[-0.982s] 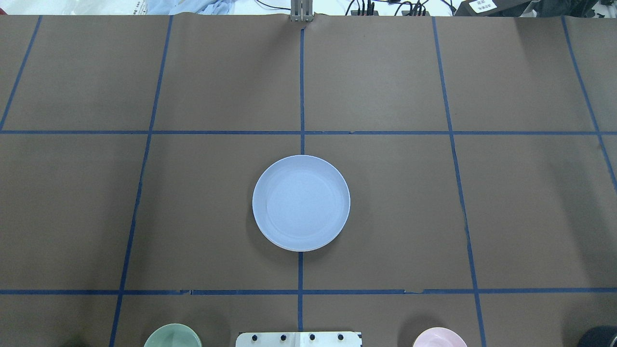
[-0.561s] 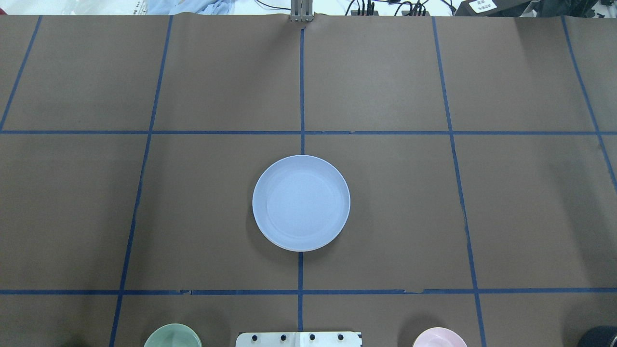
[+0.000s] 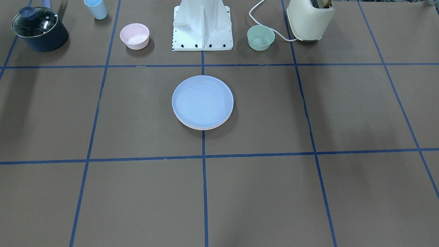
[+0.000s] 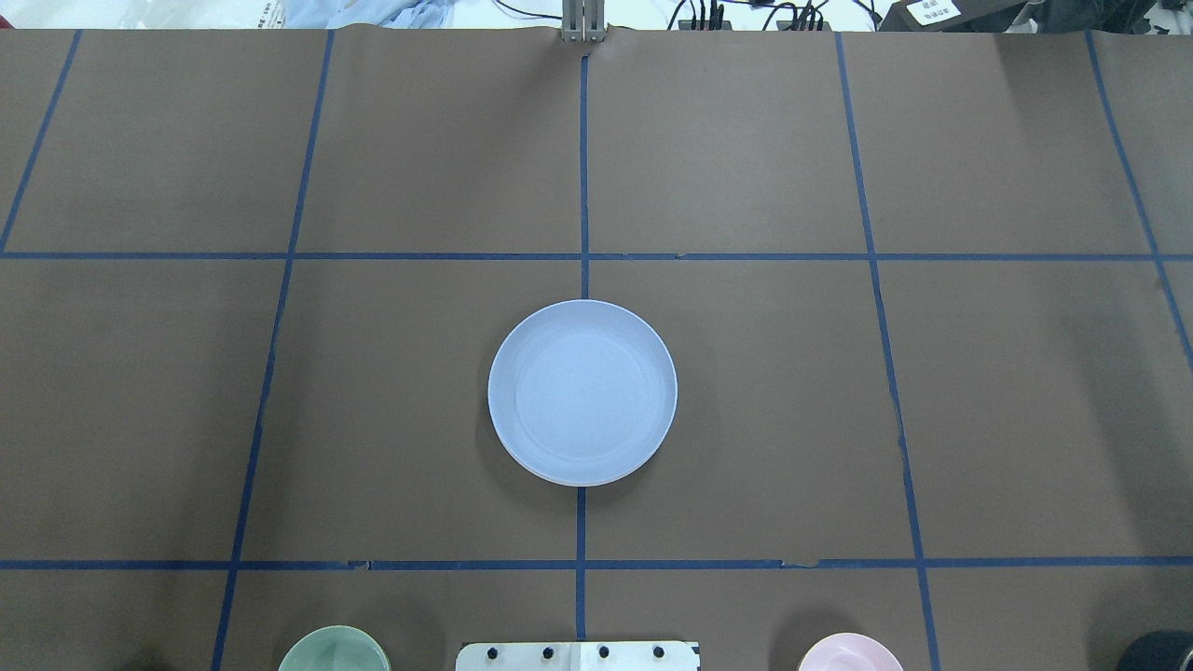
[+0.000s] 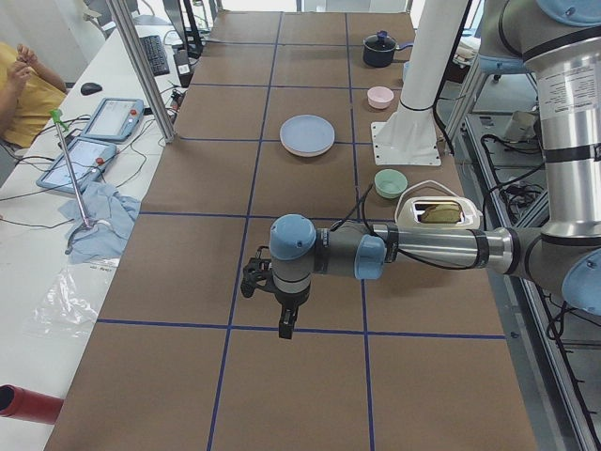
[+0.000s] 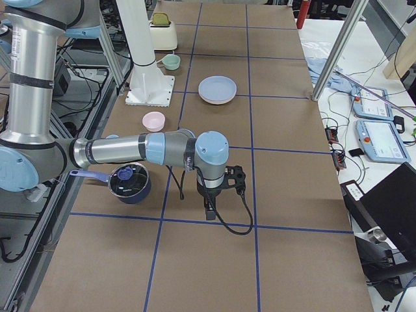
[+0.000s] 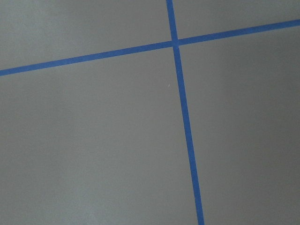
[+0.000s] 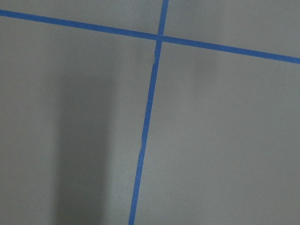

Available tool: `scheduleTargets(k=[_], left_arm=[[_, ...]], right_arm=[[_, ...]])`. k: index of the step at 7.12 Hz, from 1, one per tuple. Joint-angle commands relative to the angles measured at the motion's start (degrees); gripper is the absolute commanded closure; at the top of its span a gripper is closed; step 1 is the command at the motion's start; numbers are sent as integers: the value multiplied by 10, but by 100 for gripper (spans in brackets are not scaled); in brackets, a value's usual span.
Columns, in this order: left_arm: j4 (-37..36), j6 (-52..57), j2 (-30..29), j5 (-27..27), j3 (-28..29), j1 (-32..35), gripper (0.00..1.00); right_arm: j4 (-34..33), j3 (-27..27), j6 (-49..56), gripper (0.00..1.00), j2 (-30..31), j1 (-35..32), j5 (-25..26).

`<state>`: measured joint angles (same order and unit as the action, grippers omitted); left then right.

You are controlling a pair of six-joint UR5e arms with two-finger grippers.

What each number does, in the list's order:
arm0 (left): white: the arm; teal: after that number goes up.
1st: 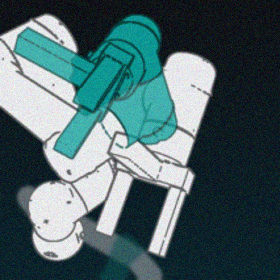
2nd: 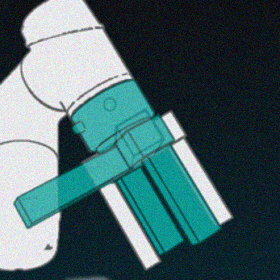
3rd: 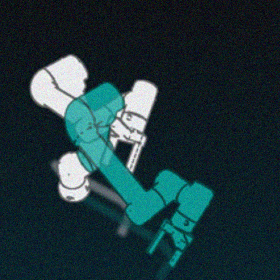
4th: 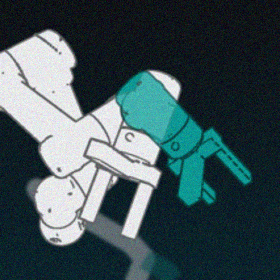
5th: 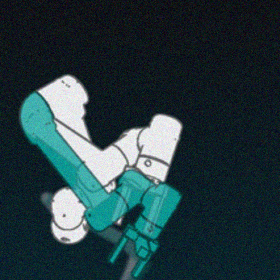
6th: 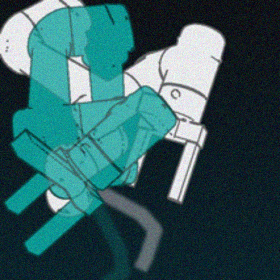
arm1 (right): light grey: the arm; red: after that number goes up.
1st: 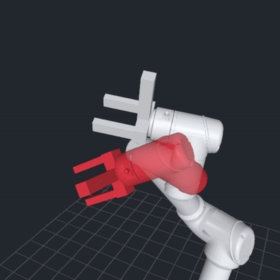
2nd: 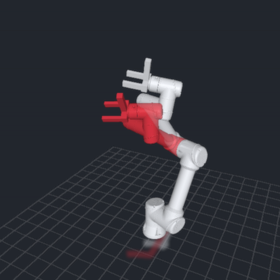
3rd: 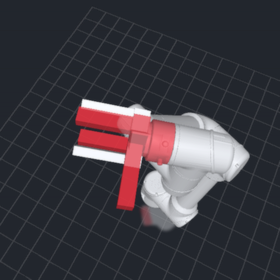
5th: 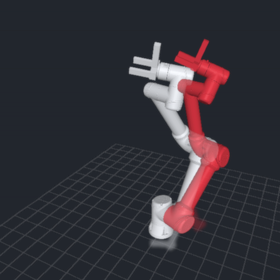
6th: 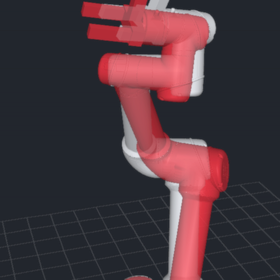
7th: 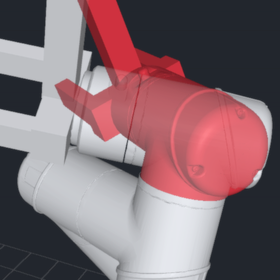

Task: Stack three plates with pink and blue

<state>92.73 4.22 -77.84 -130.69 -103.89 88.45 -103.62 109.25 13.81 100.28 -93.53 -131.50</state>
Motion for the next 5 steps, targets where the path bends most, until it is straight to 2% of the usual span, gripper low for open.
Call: scheduleTargets(k=[1, 5], left_arm=[[0, 0, -1, 0, 0, 0, 0], [1, 0, -4, -1, -1, 0, 0]], right_arm=[[0, -1, 0, 0, 0, 0, 0], [0, -4, 0, 0, -3, 0, 0]])
